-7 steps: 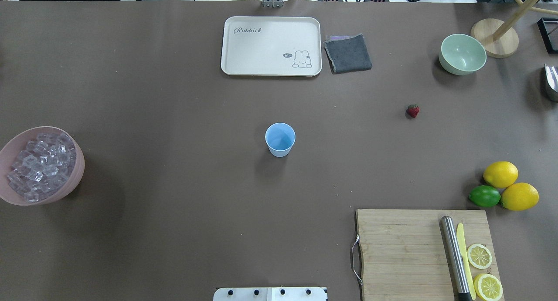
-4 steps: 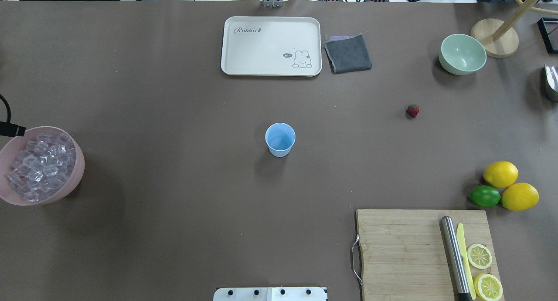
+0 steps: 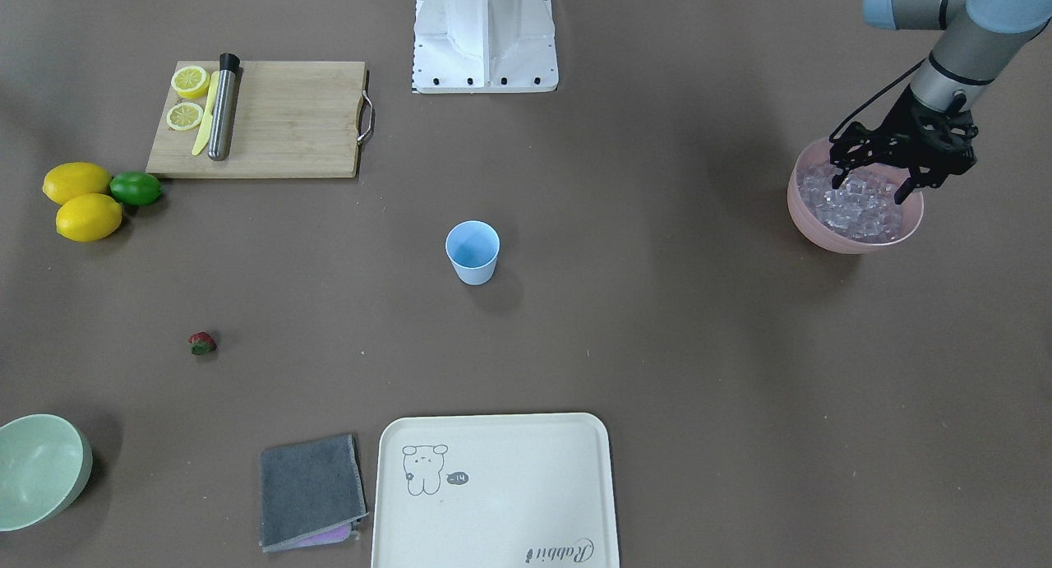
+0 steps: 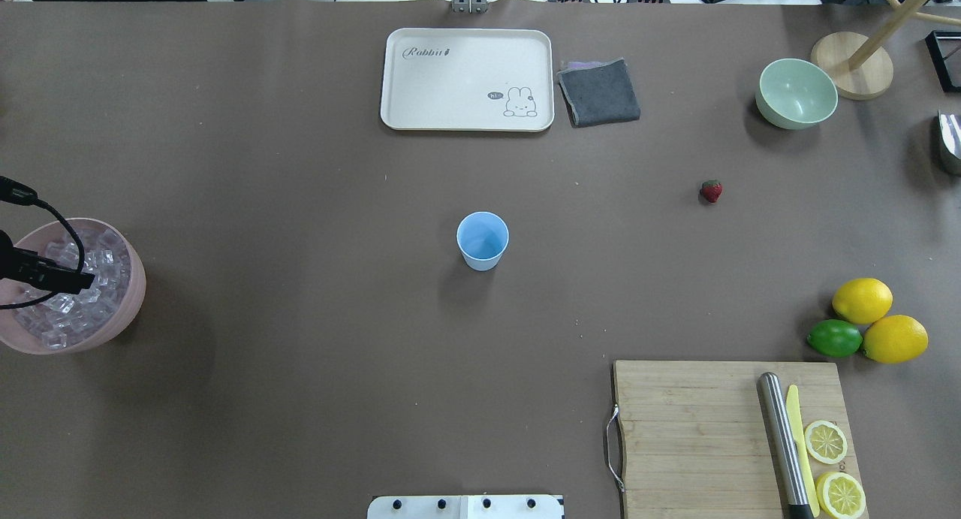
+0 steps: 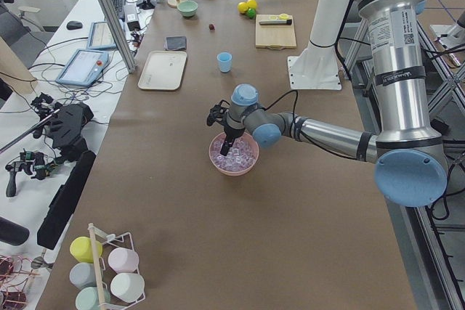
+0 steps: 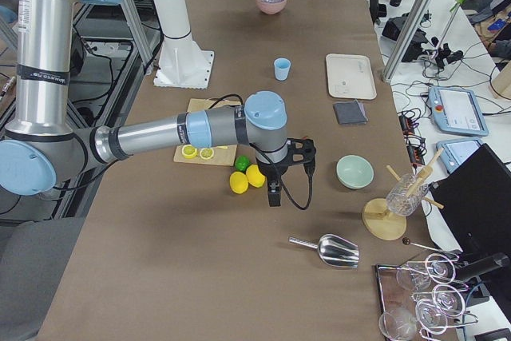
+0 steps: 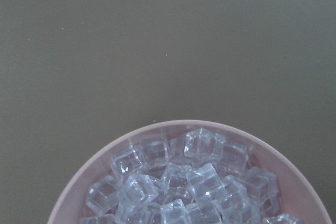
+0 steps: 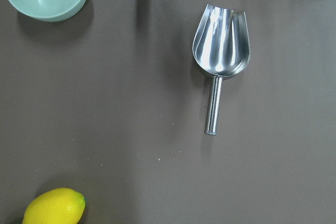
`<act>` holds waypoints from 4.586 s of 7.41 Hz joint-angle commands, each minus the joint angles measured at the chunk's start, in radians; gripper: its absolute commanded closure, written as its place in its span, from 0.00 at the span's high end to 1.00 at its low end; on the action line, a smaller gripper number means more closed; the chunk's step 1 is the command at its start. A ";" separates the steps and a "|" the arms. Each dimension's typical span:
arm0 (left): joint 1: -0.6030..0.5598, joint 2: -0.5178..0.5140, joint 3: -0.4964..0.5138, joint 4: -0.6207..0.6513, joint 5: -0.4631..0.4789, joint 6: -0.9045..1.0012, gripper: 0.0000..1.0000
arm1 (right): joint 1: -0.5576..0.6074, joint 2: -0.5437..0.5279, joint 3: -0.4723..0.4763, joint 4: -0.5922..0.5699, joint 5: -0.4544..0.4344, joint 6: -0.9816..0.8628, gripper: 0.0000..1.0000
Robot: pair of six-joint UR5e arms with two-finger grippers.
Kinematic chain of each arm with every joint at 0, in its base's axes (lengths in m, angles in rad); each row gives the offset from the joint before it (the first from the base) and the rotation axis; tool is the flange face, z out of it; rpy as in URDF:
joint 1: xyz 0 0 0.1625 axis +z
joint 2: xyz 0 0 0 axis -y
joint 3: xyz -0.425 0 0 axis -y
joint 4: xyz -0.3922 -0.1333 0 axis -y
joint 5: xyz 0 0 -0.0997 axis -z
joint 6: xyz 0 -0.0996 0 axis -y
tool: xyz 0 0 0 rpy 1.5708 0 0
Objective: Put ice and strawberries in cup
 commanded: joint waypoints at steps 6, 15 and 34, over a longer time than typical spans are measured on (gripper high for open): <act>0.002 0.005 0.019 -0.003 -0.001 0.205 0.88 | 0.000 0.000 -0.001 0.000 0.000 0.000 1.00; 0.005 0.016 0.069 -0.087 0.004 0.323 0.88 | -0.002 -0.002 -0.004 0.000 0.000 0.000 1.00; 0.027 0.022 0.101 -0.135 -0.002 0.391 0.46 | 0.000 -0.002 -0.005 0.000 -0.001 0.000 1.00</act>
